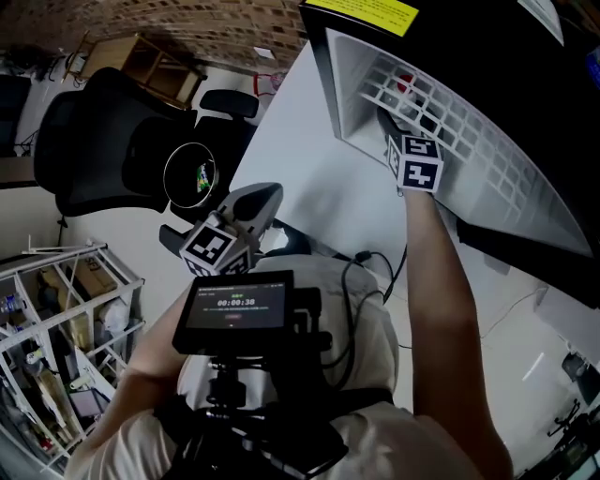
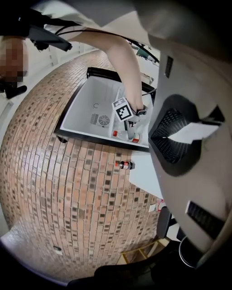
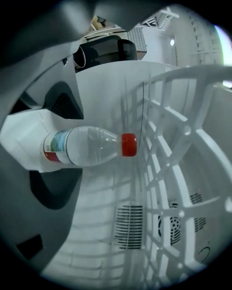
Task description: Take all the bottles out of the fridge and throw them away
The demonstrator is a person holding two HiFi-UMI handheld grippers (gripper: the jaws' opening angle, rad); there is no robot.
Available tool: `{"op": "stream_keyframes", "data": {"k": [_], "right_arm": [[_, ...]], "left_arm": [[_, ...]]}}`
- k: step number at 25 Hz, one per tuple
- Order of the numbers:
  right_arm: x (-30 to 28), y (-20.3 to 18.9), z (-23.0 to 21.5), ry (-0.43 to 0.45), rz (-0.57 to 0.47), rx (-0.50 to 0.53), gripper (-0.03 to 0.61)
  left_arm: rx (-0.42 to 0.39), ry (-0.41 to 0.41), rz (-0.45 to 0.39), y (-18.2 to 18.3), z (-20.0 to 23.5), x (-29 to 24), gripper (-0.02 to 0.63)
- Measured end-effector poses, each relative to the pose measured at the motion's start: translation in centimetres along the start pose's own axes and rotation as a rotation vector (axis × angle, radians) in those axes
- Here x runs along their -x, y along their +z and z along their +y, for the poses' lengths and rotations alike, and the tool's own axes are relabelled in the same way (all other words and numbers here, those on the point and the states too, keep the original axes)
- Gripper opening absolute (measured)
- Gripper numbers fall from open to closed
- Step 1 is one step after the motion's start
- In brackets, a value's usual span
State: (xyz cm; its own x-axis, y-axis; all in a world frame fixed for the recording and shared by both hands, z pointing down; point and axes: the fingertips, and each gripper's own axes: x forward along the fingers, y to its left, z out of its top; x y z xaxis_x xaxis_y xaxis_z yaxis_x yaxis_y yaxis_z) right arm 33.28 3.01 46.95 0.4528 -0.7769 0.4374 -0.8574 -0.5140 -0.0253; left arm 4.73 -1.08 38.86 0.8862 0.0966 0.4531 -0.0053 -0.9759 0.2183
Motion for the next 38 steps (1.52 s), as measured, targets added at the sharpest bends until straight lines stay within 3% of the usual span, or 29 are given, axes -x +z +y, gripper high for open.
{"op": "stream_keyframes", "data": {"k": [2, 12, 13, 14, 15, 20, 26, 38], "right_arm": [[-0.9, -0.7, -0.2, 0.001, 0.013, -0.004, 0.385], [-3.3, -1.6, -1.8, -0.029, -0.033, -0.061, 0.387], [-3.3, -1.6, -1.7, -0.026, -0.028, -0.057, 0.381], [-3.2, -1.7, -1.7, -0.026, -0.024, -0.053, 0.306], [-3.0, -1.8, -1.6, -0.028, -0.02, -0.052, 0.299], [-1.1, -2.1, -0.8, -0.009, -0.025, -0.08, 0.298], [1.2, -3.1, 0.3, -0.002, -0.011, -0.043, 0.299], [6.4, -3.3, 2.6, 0.076, -0.029, -0.148, 0.299]], "left_arm": [[0.009, 0.025, 0.0, -0.5, 0.4, 0.3, 0.011], [0.044, 0.118, -0.007, -1.9, 1.8, 1.7, 0.011], [0.046, 0.121, -0.01, -1.9, 1.8, 1.8, 0.011], [0.047, 0.123, -0.012, -1.9, 1.9, 1.8, 0.011], [0.048, 0.124, -0.012, -1.9, 1.9, 1.8, 0.011], [0.043, 0.101, -0.016, -1.5, 1.5, 1.3, 0.011], [0.035, 0.071, -0.007, -1.3, 1.0, 0.9, 0.011], [0.027, -0.007, 0.0, -1.0, -0.4, -0.4, 0.011]]}}
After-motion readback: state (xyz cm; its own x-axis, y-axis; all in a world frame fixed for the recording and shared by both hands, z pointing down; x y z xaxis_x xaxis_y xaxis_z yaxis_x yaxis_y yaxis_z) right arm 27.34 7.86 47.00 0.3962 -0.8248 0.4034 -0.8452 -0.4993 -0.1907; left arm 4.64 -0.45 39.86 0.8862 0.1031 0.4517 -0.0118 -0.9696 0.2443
